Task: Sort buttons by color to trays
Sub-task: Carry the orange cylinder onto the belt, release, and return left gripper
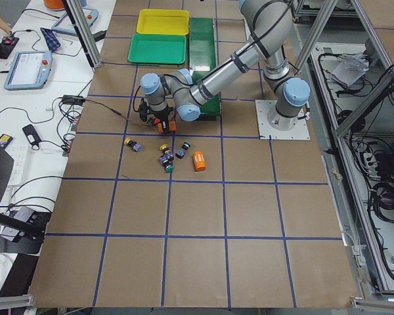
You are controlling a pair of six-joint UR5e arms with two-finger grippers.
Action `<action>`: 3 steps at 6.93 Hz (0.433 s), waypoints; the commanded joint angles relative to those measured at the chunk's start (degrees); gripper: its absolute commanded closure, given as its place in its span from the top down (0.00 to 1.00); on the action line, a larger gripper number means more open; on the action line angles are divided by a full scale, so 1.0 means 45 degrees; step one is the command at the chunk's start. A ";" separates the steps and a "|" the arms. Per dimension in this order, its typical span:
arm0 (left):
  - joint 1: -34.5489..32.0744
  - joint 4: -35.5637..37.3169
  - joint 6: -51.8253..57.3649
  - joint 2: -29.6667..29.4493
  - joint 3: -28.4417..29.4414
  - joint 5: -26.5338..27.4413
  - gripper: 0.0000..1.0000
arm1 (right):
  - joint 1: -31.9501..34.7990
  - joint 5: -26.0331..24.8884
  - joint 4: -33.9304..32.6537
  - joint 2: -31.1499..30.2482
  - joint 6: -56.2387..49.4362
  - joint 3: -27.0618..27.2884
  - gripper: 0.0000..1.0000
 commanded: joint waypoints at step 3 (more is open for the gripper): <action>-0.0666 -0.2612 -0.7061 0.2510 -0.0089 0.0003 0.00 | 0.0024 -0.0018 0.0023 -0.0028 -0.0079 0.0030 1.00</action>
